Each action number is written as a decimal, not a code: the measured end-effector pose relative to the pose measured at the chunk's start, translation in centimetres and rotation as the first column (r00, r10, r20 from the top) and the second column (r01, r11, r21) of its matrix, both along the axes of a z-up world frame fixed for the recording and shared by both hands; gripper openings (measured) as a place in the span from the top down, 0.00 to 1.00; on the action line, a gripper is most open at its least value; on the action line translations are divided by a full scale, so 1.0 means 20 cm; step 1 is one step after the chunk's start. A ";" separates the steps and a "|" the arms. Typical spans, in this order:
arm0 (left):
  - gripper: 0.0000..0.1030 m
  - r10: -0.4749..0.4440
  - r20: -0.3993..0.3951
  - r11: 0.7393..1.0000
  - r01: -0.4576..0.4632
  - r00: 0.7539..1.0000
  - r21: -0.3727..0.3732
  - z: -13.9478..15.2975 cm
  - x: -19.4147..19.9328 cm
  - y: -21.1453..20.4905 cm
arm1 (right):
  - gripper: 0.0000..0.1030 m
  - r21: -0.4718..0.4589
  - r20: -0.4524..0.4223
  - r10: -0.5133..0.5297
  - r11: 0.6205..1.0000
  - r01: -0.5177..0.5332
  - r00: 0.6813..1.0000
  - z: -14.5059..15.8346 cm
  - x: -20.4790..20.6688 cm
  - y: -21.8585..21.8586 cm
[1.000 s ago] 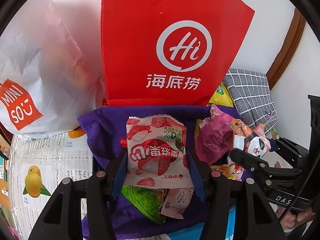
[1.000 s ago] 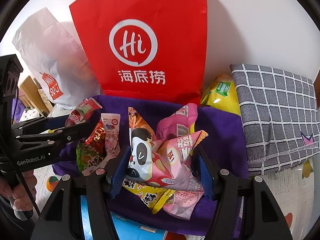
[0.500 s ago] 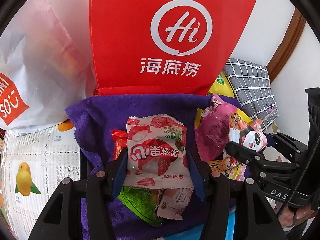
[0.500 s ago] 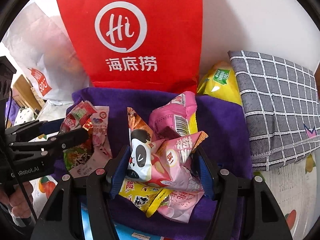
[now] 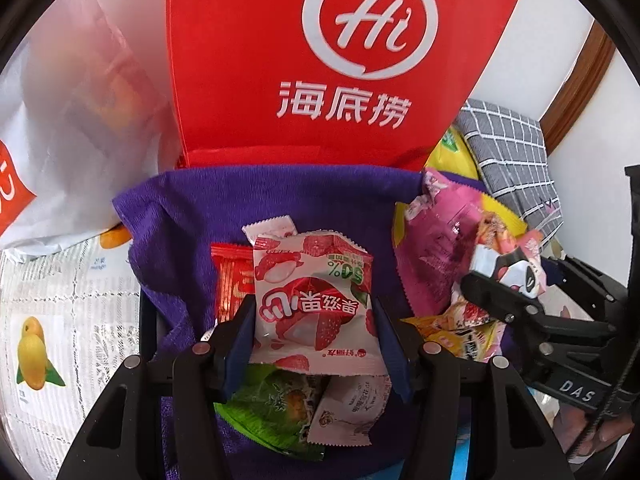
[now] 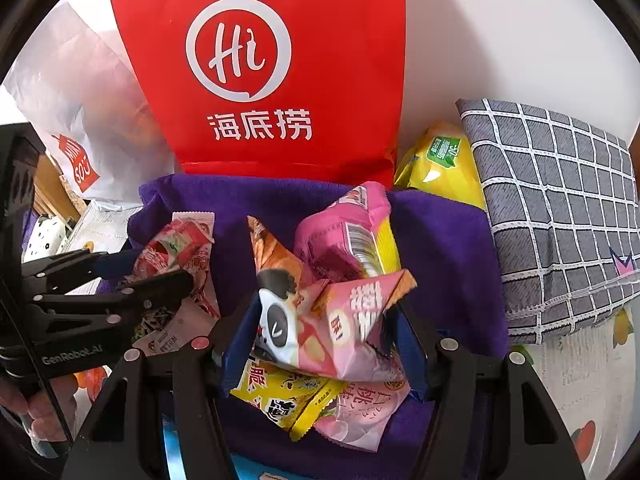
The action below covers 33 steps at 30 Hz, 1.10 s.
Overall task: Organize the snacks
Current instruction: 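Open the left tool onto the towel while the right tool releases the panda bag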
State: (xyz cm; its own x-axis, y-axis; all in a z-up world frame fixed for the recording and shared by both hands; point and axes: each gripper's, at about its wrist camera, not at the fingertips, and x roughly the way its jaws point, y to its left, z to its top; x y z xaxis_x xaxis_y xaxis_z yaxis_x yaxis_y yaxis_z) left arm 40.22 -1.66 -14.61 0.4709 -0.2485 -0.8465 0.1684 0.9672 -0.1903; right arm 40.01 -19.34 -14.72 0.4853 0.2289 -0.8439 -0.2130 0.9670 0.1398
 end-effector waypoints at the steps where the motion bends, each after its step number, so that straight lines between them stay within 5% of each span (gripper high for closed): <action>1: 0.47 0.001 0.001 1.000 -0.001 1.000 0.000 0.00 0.00 0.00 | 0.38 0.000 0.000 0.000 1.000 0.000 1.000 0.00 0.00 0.00; 19: 0.45 -0.006 -0.013 1.000 0.006 1.000 -0.002 -0.01 0.00 0.02 | 0.38 -0.028 -0.002 0.021 0.999 -0.021 1.000 -0.02 0.00 0.02; 33: 0.23 0.006 0.004 1.000 -0.006 1.000 0.022 0.06 -0.07 0.05 | 0.38 -0.075 0.014 0.014 0.997 -0.013 1.000 0.00 -0.02 0.07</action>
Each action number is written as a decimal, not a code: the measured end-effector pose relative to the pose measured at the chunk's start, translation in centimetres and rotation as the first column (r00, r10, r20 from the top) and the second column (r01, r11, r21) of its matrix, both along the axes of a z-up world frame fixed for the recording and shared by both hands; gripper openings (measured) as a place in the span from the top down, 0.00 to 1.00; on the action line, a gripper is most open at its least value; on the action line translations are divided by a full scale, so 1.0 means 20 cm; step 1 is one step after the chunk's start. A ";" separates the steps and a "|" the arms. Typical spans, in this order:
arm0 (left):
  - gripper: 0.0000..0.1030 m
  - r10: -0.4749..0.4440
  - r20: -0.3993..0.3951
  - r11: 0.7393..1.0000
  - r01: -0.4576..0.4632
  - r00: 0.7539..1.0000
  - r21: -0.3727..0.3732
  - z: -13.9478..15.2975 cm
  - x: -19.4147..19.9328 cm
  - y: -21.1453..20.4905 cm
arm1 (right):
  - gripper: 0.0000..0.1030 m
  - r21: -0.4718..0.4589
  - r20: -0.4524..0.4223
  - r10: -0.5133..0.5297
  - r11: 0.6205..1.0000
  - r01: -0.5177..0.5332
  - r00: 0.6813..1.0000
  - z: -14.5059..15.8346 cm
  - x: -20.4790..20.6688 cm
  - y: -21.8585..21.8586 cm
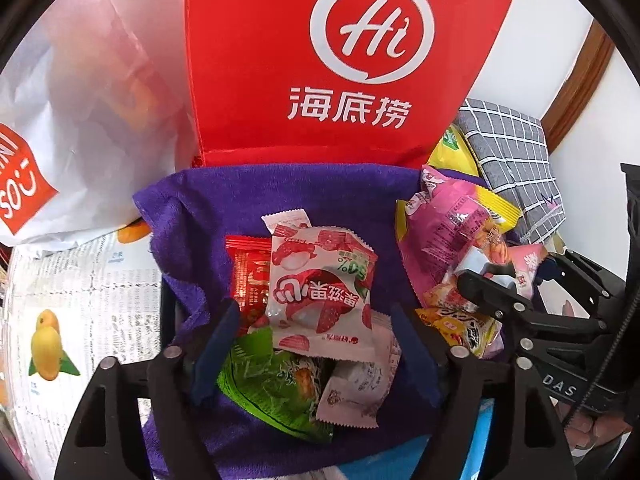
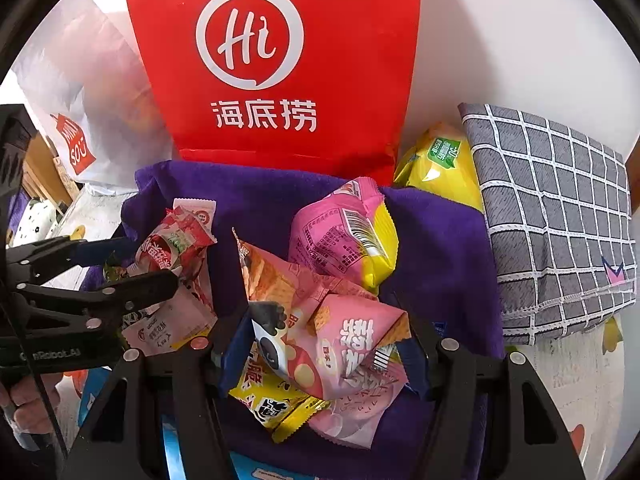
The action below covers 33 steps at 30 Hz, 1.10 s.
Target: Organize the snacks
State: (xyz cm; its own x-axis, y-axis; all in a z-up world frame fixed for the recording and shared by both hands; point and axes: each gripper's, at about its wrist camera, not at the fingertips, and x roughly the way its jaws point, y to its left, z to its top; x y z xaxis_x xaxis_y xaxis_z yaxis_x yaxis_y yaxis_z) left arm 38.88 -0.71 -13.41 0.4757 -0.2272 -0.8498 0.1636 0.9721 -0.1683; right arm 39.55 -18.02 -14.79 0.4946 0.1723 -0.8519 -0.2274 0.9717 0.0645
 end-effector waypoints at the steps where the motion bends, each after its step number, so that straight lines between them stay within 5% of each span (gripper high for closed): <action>1: 0.21 0.002 0.000 1.000 -0.002 1.000 0.008 0.00 0.00 0.00 | 0.38 0.002 -0.002 -0.002 1.000 0.002 1.000 0.00 0.00 0.00; 8: 0.17 0.001 -0.011 1.000 -0.001 1.000 0.003 0.04 -0.04 0.01 | 0.35 0.021 -0.009 -0.021 1.000 0.021 1.000 0.02 -0.02 0.02; 13: 0.13 0.010 0.000 1.000 -0.010 1.000 -0.011 0.10 -0.09 0.03 | 0.20 0.033 0.001 -0.028 0.999 0.028 1.000 0.06 -0.06 0.02; 19: 0.12 0.011 0.009 1.000 -0.011 1.000 -0.005 0.17 -0.17 0.04 | 0.14 0.052 0.028 -0.087 0.995 0.085 0.996 0.15 -0.13 -0.01; 33: 0.12 0.018 0.118 1.000 -0.018 0.993 -0.001 0.47 -0.60 0.02 | 0.13 0.072 0.116 -0.195 0.980 0.188 0.974 0.47 -0.55 -0.11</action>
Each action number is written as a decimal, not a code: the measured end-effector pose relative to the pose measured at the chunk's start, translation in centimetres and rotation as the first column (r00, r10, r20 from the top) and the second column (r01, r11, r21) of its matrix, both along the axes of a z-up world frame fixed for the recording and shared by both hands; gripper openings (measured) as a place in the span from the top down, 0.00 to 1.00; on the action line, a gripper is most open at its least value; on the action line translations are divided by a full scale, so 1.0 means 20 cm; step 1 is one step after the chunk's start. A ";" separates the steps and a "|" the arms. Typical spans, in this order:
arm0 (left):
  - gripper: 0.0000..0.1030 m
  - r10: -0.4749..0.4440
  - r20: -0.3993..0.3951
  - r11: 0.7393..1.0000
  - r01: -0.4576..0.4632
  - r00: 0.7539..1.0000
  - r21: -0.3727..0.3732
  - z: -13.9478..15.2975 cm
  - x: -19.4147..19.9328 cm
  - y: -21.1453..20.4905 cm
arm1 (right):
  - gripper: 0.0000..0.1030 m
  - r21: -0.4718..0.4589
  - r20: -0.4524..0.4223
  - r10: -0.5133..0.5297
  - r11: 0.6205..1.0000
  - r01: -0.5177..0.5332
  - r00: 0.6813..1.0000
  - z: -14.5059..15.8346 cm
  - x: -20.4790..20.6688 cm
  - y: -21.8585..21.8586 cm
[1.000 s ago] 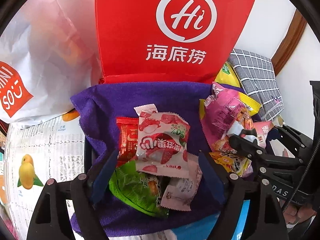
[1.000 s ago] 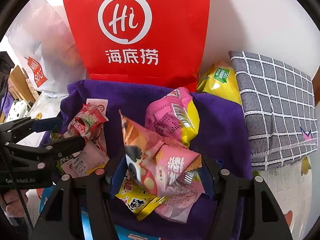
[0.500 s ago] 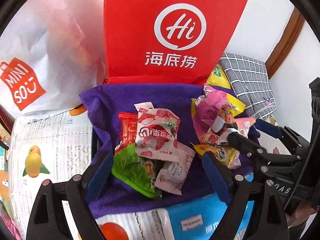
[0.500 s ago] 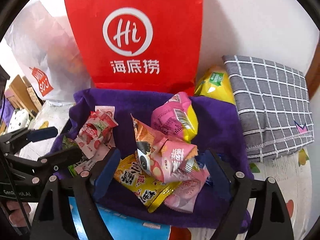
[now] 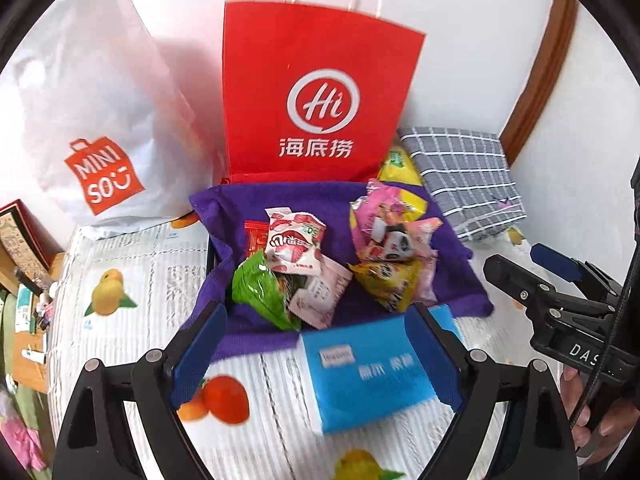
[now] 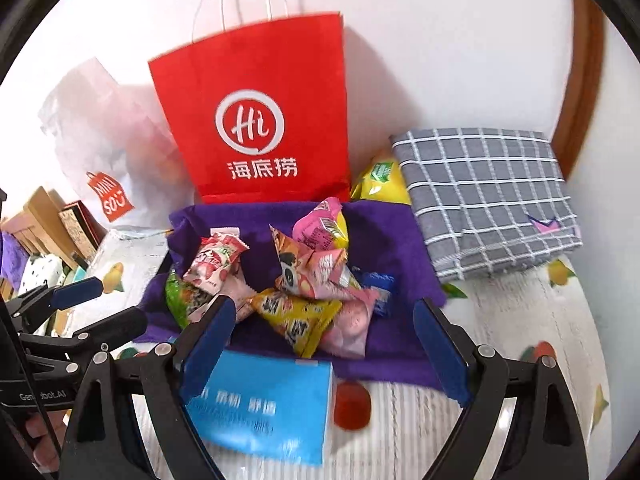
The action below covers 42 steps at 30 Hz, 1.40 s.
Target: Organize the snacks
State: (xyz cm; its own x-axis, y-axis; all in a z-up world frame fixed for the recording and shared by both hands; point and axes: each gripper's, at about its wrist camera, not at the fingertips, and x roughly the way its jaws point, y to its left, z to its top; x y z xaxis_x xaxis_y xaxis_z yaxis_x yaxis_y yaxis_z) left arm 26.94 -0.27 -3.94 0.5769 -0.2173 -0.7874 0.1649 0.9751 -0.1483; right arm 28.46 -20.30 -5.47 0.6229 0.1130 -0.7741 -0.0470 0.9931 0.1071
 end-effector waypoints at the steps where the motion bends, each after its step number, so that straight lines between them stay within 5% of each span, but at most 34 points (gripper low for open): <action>1: 0.12 0.000 0.009 1.000 0.000 1.000 0.001 0.02 -0.03 0.00 | 0.13 -0.005 0.007 -0.005 1.000 0.006 1.000 0.02 -0.04 -0.01; 21: 0.12 0.016 0.181 0.996 -0.032 0.983 0.087 0.30 -0.69 -0.12 | 0.00 -0.031 0.102 -0.061 0.997 0.065 0.993 0.33 -0.73 -0.08; 42: 0.12 0.058 0.216 0.994 -0.076 0.975 0.075 0.35 -0.85 -0.08 | 0.00 -0.048 0.128 -0.064 0.996 0.071 0.990 0.39 -0.95 -0.08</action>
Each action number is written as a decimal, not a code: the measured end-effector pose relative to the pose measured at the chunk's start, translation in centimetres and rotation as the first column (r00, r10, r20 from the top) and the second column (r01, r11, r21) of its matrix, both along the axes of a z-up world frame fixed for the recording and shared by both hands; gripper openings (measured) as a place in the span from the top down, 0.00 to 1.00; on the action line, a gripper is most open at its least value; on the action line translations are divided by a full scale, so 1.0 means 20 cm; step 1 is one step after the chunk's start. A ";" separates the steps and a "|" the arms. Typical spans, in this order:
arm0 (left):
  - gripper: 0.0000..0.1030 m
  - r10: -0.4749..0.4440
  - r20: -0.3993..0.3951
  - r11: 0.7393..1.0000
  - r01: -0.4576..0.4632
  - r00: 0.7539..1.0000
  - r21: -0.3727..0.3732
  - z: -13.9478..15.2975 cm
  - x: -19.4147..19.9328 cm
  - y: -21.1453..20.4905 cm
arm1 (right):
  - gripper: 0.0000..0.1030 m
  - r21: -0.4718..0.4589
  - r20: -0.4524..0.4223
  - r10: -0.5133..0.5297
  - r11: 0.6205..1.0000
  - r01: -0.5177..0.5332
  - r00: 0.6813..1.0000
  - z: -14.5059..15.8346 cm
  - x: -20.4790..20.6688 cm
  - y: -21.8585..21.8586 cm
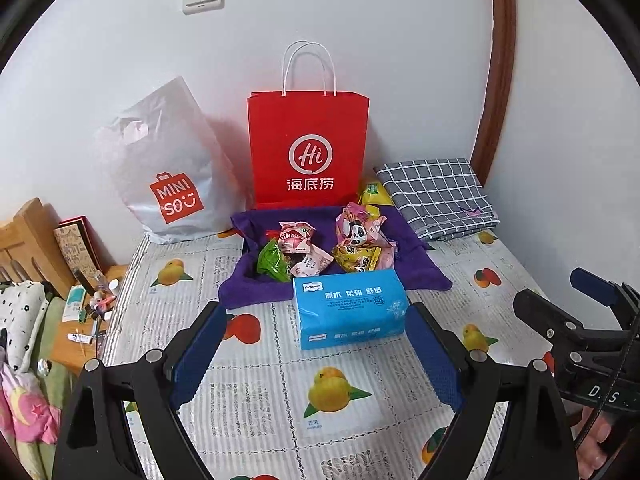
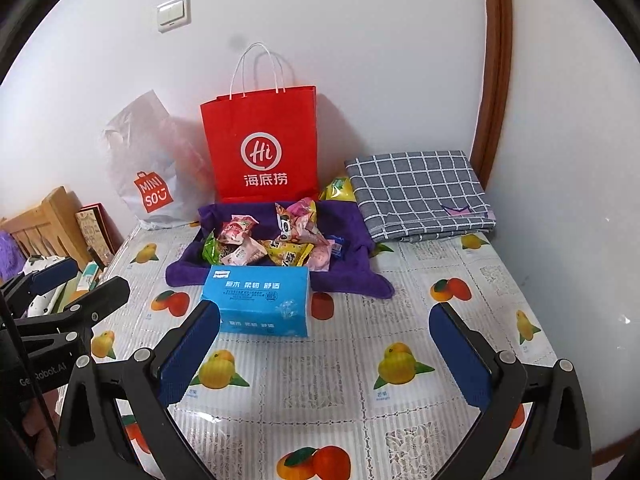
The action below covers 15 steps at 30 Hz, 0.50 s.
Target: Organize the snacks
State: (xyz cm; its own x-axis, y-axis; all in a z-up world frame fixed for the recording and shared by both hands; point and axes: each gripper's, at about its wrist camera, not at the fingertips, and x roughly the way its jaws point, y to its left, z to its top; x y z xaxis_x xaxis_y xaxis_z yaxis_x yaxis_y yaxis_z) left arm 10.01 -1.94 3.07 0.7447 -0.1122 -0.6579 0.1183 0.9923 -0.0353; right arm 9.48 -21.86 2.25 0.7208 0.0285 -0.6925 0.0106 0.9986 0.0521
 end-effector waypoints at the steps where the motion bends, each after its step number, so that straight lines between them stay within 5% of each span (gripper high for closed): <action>1: 0.12 0.000 0.001 1.000 0.000 1.000 0.000 0.00 0.00 0.00 | 0.00 0.000 0.001 0.000 1.000 0.000 1.000 0.00 0.00 0.00; 15: 0.12 0.009 0.003 1.000 -0.009 1.000 -0.007 0.00 -0.03 0.02 | 0.00 0.001 0.003 0.004 1.000 -0.004 1.000 0.00 -0.02 0.01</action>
State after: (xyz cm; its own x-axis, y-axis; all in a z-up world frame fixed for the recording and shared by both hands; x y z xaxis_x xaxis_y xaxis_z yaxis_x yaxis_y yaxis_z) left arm 9.45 -1.58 3.12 0.7476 -0.1100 -0.6549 0.1097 0.9931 -0.0416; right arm 8.99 -21.71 2.30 0.7225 0.0325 -0.6906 0.0062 0.9986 0.0534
